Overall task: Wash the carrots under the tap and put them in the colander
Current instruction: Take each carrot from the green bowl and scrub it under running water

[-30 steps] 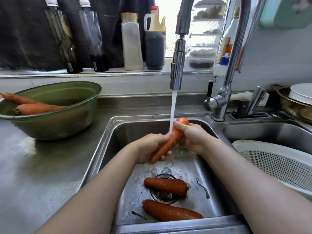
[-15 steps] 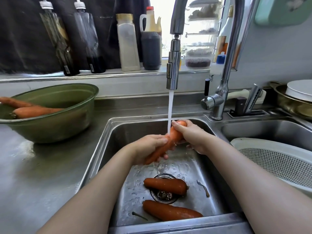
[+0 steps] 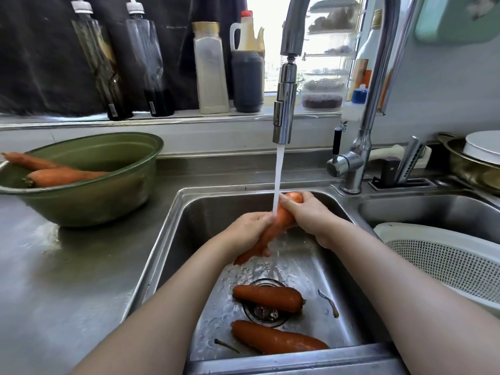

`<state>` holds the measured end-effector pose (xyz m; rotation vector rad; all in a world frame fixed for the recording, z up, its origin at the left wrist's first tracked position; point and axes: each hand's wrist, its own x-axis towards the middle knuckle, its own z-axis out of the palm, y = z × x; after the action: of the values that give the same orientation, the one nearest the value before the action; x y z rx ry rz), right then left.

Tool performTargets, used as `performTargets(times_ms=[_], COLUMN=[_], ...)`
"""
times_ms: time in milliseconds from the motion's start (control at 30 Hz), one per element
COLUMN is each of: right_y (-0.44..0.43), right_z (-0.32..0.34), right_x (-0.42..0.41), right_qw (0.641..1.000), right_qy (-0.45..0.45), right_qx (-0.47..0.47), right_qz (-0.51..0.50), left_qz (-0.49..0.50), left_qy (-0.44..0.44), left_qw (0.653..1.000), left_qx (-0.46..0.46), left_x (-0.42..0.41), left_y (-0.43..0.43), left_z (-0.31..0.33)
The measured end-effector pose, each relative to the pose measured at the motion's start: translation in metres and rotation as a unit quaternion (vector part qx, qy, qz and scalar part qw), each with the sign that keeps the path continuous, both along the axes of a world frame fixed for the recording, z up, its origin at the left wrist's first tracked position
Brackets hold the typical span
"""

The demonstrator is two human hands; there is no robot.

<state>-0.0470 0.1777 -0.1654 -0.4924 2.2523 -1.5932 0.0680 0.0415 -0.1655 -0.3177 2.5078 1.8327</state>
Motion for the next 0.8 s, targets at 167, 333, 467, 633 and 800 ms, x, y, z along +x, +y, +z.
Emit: performTargets(times_ms=[167,333,467,633,800], right_y=[-0.002,0.001,0.0,0.001,0.002], right_z=[-0.002,-0.005,-0.006,-0.005,-0.008], right_x=[-0.001,-0.007,-0.007,-0.004,-0.004], right_qw=[1.0,1.0,1.0,1.0,1.0], right_qy=[0.017,0.027,0.028,0.025,0.006], right_qx=[-0.01,-0.006,-0.004,-0.004,-0.002], right_qz=[-0.002,-0.01,-0.004,0.013,0.021], left_qz=[0.044,-0.046,0.031,0.058,-0.045], left_qy=[-0.002,-0.036,-0.017,-0.056,-0.083], left_qw=[0.999,0.995,0.999,0.996,0.993], left_qx=[-0.014,0.086,-0.026,-0.037,0.074], left_x=[-0.004,0.0,-0.004,-0.004,0.004], left_y=[0.003,-0.01,0.003,0.003,-0.006], left_z=[0.005,0.001,0.002,0.009,0.006])
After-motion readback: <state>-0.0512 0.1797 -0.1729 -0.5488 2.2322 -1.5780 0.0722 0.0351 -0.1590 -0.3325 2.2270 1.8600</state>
